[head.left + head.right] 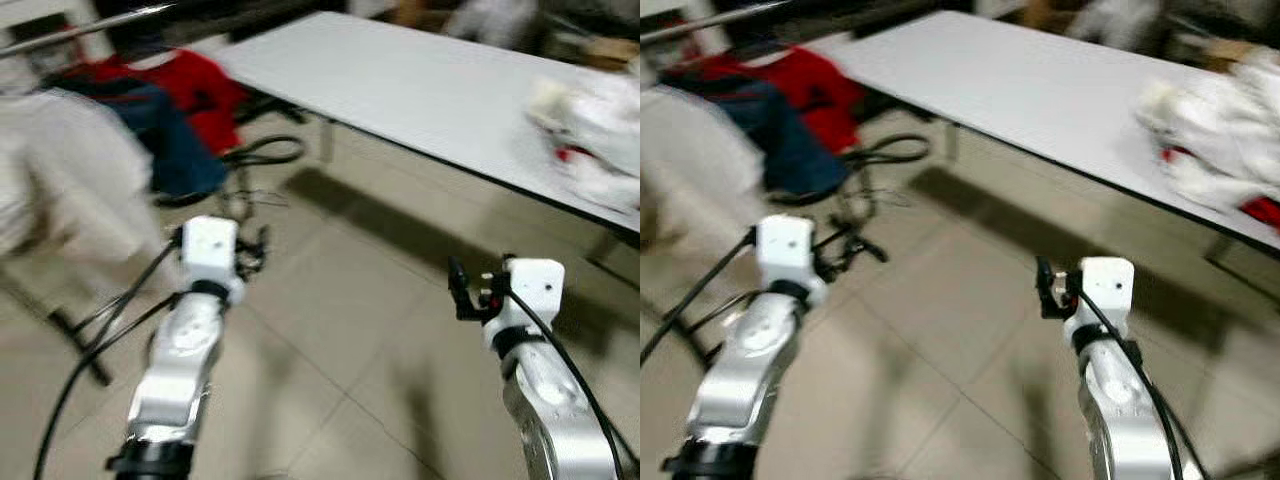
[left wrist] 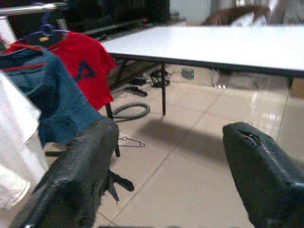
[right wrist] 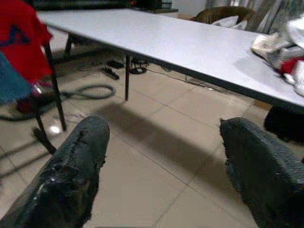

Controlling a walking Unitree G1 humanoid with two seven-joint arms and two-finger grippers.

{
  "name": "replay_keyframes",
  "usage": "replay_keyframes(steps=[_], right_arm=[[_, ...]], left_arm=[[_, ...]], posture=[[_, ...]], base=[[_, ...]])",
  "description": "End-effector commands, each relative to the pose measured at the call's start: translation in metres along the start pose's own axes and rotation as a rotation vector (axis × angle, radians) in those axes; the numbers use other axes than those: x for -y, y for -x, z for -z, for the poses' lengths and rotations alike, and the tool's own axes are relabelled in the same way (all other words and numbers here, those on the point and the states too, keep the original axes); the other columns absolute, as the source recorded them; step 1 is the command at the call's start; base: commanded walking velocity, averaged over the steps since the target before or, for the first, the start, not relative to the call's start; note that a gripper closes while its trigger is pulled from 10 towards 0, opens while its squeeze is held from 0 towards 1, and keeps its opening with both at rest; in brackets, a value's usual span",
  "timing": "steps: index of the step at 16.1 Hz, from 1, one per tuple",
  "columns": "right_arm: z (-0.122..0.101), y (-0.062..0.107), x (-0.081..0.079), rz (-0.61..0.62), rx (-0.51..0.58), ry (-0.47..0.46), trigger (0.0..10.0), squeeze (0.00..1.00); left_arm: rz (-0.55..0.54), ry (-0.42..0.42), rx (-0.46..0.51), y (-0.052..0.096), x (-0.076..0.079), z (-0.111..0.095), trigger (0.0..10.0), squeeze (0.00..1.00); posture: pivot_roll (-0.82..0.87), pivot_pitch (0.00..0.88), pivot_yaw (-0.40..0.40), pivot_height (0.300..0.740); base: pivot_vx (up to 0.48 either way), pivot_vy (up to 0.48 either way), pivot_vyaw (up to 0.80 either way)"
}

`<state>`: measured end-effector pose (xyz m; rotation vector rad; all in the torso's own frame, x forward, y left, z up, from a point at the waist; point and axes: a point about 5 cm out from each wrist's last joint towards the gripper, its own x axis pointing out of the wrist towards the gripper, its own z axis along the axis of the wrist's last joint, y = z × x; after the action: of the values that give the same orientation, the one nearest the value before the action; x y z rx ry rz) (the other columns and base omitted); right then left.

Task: Hang hanger

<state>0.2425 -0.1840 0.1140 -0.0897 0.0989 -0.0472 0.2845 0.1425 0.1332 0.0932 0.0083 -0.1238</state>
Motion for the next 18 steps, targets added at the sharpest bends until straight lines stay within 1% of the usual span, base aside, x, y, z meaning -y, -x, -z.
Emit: replay_keyframes(steps=[1, 2, 3, 4, 5, 6, 7, 8, 10, 11, 13, 15, 17, 18], right_arm=[[0.002, -0.002, -0.002, 0.011, -0.022, 0.004, 10.0, 1.00], [-0.003, -0.006, -0.005, 0.000, -0.003, 0.010, 10.0, 1.00], [0.001, -0.008, -0.005, 0.011, -0.038, 0.035, 10.0, 1.00], [-0.004, -0.012, -0.011, 0.009, -0.008, 0.024, 10.0, 1.00], [-0.003, -0.014, -0.014, 0.007, -0.029, 0.024, 10.0, 1.00], [-0.005, -0.019, -0.020, -0.002, 0.026, -0.031, 10.0, 0.00], [-0.004, -0.023, -0.020, 0.032, 0.047, -0.072, 10.0, 0.00], [-0.004, -0.024, -0.021, 0.026, 0.036, -0.119, 10.0, 0.00], [-0.005, -0.024, -0.017, 0.048, 0.024, -0.137, 10.0, 0.00], [-0.004, -0.022, -0.015, 0.026, -0.013, -0.160, 10.0, 0.00], [-0.002, -0.021, -0.014, -0.006, -0.006, -0.130, 10.0, 0.00], [-0.004, -0.022, -0.014, -0.036, 0.000, -0.169, 10.0, 0.00], [-0.008, -0.026, -0.012, -0.018, 0.016, -0.127, 10.0, 0.00], [-0.007, -0.027, -0.013, -0.014, 0.015, -0.126, 10.0, 0.00]], left_arm=[[-0.026, 0.000, -0.028, 0.005, -0.010, 0.007, 10.0, 1.00], [-0.040, 0.005, -0.033, 0.009, -0.014, 0.008, 10.0, 1.00], [-0.060, -0.009, -0.038, 0.012, -0.018, 0.008, 10.0, 1.00], [-0.116, -0.008, -0.034, 0.016, -0.029, 0.005, 10.0, 1.00], [-0.129, -0.009, -0.030, 0.016, -0.032, 0.004, 10.0, 1.00], [-0.150, -0.030, -0.035, 0.016, -0.037, 0.005, 10.0, 1.00], [-0.156, -0.046, -0.044, 0.017, -0.037, 0.005, 10.0, 1.00], [-0.146, -0.044, -0.038, 0.017, -0.036, 0.002, 10.0, 1.00], [-0.137, -0.037, -0.038, 0.017, -0.034, 0.001, 10.0, 1.00], [-0.135, -0.031, -0.039, 0.016, -0.035, 0.001, 10.0, 1.00], [-0.120, -0.034, -0.034, 0.011, -0.035, -0.001, 10.0, 1.00], [-0.116, -0.036, -0.033, 0.008, -0.036, -0.002, 10.0, 1.00], [-0.116, -0.042, -0.031, 0.007, -0.035, -0.005, 10.0, 1.00], [-0.115, -0.043, -0.030, 0.006, -0.035, -0.005, 10.0, 1.00]], posture=[[-0.04, 0.031, 0.011, 0.740], [-0.05, 0.036, -0.009, 0.740], [-0.04, 0.020, -0.032, 0.740], [-0.01, 0.004, -0.067, 0.740], [-0.01, 0.004, -0.067, 0.740], [0.01, 0.000, -0.082, 0.740], [0.03, 0.000, -0.087, 0.740], [0.03, 0.000, -0.086, 0.740], [0.02, 0.000, -0.071, 0.740], [0.02, 0.000, -0.066, 0.740], [0.01, 0.000, -0.052, 0.740], [0.01, 0.000, -0.050, 0.740], [0.02, 0.000, -0.048, 0.740], [0.02, 0.000, -0.048, 0.740]], base=[[0.304, 0.000, 0.80], [0.345, 0.000, 0.00], [0.368, 0.000, 0.00], [0.424, 0.000, 0.00], [0.424, 0.000, 0.00], [0.428, 0.000, 0.00], [0.424, 0.000, 0.00], [0.420, 0.000, 0.00], [0.422, 0.000, 0.00], [0.420, 0.000, 0.00], [0.394, 0.000, 0.00], [0.382, 0.000, 0.00], [0.379, 0.000, 0.00], [0.375, 0.000, 0.00]])
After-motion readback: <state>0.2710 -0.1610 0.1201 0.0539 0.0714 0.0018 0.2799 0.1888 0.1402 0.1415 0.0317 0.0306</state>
